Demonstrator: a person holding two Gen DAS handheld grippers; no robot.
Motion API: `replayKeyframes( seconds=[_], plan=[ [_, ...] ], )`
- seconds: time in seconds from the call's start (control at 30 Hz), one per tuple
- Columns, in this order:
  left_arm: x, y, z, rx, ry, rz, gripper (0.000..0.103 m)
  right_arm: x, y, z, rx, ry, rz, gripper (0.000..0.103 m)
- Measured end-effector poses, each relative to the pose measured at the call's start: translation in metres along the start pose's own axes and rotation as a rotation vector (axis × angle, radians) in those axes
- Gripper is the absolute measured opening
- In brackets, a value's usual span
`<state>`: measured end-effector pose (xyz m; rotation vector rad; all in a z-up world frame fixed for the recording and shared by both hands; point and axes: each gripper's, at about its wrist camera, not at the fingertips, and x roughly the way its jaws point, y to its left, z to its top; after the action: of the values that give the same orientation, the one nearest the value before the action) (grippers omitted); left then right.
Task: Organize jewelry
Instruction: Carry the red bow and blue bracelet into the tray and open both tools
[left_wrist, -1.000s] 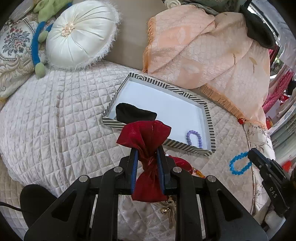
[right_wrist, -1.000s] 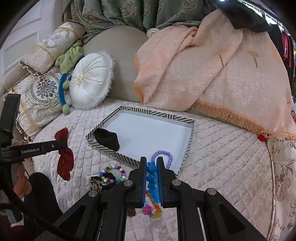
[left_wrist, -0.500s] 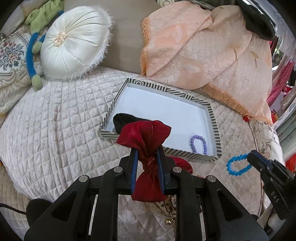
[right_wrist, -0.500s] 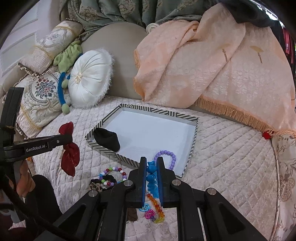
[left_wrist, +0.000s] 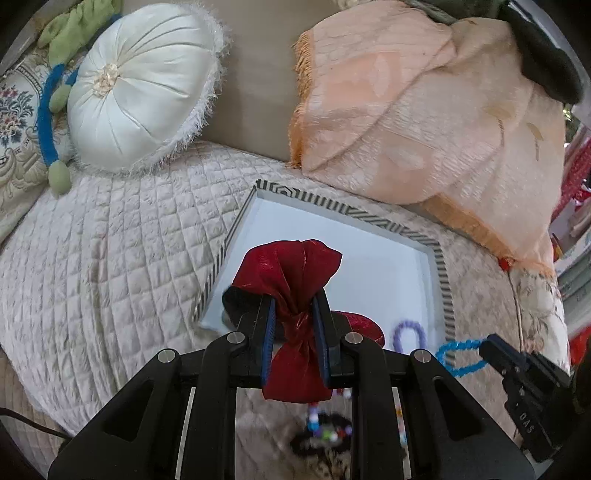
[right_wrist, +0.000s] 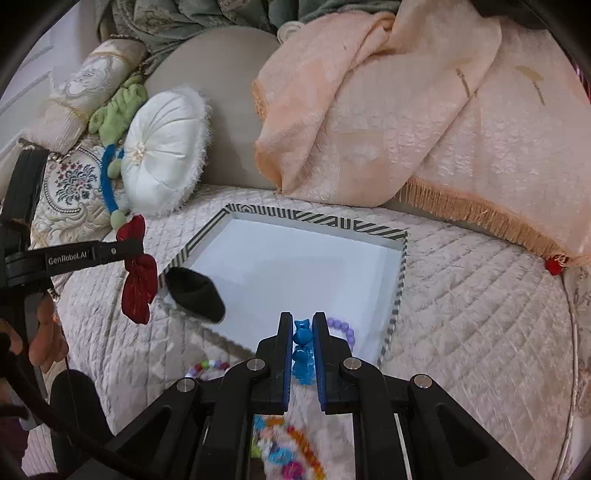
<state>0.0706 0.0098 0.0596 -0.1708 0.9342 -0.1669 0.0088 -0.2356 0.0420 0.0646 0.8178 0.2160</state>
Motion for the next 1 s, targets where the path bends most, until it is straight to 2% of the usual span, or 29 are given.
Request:
replayKeyframes(
  seconds=[0.37, 0.57, 0.73, 0.87, 0.9, 0.93, 1.0],
  plan=[
    [0.077, 0.005, 0.048, -0.022, 0.053, 0.064, 0.018, 0.081, -0.019, 0.035, 0.06, 0.086, 0.034, 0.01],
    [0.117, 0.015, 0.05, -0.038, 0.098, 0.102, 0.018, 0.121, -0.05, 0.031, 0.102, 0.144, -0.046, 0.01],
    [0.136, 0.019, 0.045, -0.033, 0.127, 0.127, 0.018, 0.132, -0.06, 0.025, 0.092, 0.162, -0.101, 0.01],
    [0.14, 0.015, 0.041, -0.012, 0.118, 0.147, 0.022, 0.133, -0.06, 0.022, 0.088, 0.144, -0.097, 0.01],
    [0.139, 0.015, 0.04, -0.01, 0.117, 0.148, 0.028, 0.133, -0.06, 0.021, 0.091, 0.138, -0.099, 0.015],
    [0.138, 0.015, 0.04, -0.009, 0.117, 0.147, 0.034, 0.13, -0.061, 0.019, 0.101, 0.13, -0.097, 0.026],
    [0.134, 0.015, 0.04, -0.004, 0.114, 0.147, 0.04, 0.125, -0.062, 0.018, 0.123, 0.119, -0.073, 0.032]
  ],
)
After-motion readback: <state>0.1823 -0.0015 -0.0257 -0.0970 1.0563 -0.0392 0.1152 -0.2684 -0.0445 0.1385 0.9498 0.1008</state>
